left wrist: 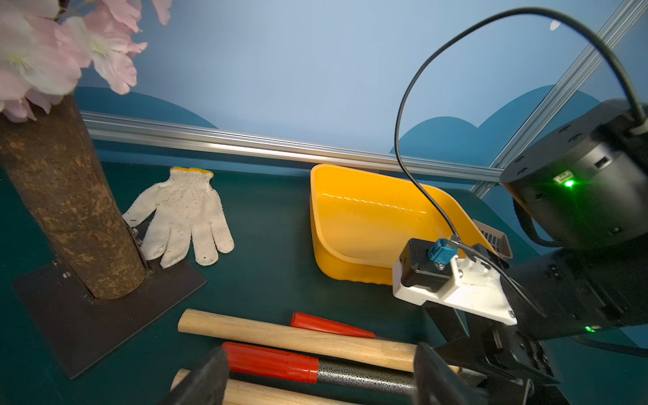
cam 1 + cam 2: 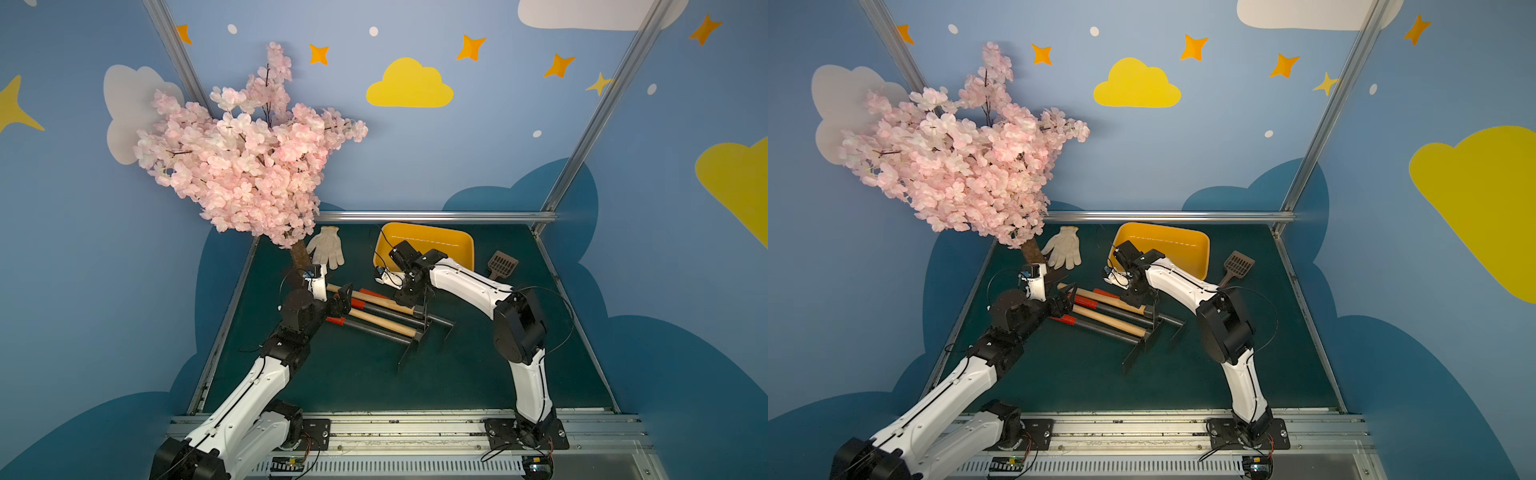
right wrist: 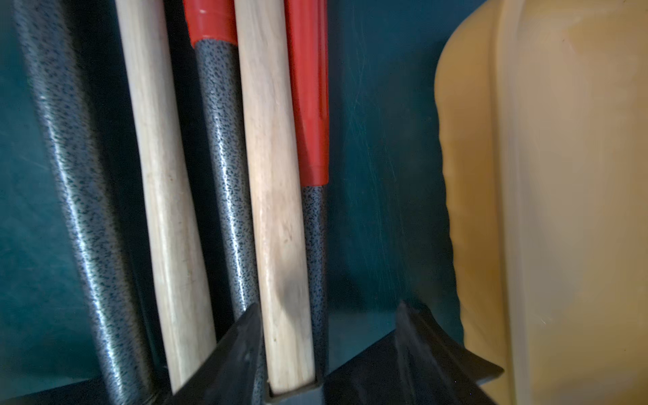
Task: Put the small hoe into the storage box
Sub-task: Pick up the hoe from the center of the board.
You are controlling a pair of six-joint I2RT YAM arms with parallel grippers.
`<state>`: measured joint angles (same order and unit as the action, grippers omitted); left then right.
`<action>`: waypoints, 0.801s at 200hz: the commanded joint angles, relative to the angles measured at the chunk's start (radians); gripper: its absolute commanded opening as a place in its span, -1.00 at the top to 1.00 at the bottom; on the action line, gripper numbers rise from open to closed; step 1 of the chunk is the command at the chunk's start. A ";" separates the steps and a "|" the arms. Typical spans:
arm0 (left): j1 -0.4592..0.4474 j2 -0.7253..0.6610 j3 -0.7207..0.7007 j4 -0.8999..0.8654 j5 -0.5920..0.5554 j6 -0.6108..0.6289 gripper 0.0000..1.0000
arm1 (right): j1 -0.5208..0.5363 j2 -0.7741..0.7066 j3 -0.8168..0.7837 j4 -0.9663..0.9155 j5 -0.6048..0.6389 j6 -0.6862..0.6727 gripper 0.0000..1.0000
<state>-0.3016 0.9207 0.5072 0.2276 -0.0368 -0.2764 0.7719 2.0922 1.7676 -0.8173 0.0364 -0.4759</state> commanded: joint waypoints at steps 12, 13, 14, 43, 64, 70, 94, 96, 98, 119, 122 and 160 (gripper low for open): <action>0.000 -0.034 0.020 -0.014 -0.010 -0.021 -0.67 | -0.004 0.012 -0.062 0.054 0.007 -0.003 -0.21; 0.000 -0.036 0.021 -0.014 -0.010 -0.021 -0.67 | -0.004 0.012 -0.065 0.055 0.007 -0.001 -0.21; -0.001 -0.037 0.021 -0.014 -0.009 -0.022 -0.67 | -0.004 0.011 -0.067 0.058 0.006 0.000 -0.20; 0.002 -0.071 0.033 -0.025 -0.008 -0.030 -0.67 | -0.006 0.010 -0.110 0.093 -0.016 0.028 -0.20; 0.007 -0.077 0.043 -0.032 0.001 -0.038 -0.67 | -0.007 0.025 -0.115 0.102 -0.003 0.038 -0.19; 0.007 -0.077 0.045 -0.033 0.004 -0.040 -0.67 | -0.007 0.030 -0.116 0.103 0.000 0.038 -0.19; 0.007 -0.081 0.044 -0.035 0.005 -0.042 -0.67 | -0.012 0.040 -0.117 0.111 0.003 0.045 -0.02; 0.007 -0.083 0.043 -0.035 0.005 -0.041 -0.67 | -0.013 0.039 -0.118 0.114 0.003 0.046 0.00; 0.007 -0.083 0.042 -0.034 0.003 -0.041 -0.67 | -0.013 0.039 -0.118 0.114 0.003 0.047 0.03; 0.007 -0.086 0.038 -0.032 0.000 -0.042 -0.67 | -0.023 0.019 -0.133 0.136 -0.013 0.053 0.29; 0.007 -0.086 0.037 -0.032 0.000 -0.043 -0.67 | -0.024 0.016 -0.136 0.138 -0.017 0.053 0.32; 0.007 -0.087 0.030 -0.031 -0.002 -0.043 -0.67 | -0.034 -0.027 -0.152 0.147 -0.052 0.051 0.62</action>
<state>-0.2981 0.8486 0.5293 0.2085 -0.0395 -0.3180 0.7540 2.1086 1.6382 -0.6853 0.0002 -0.4339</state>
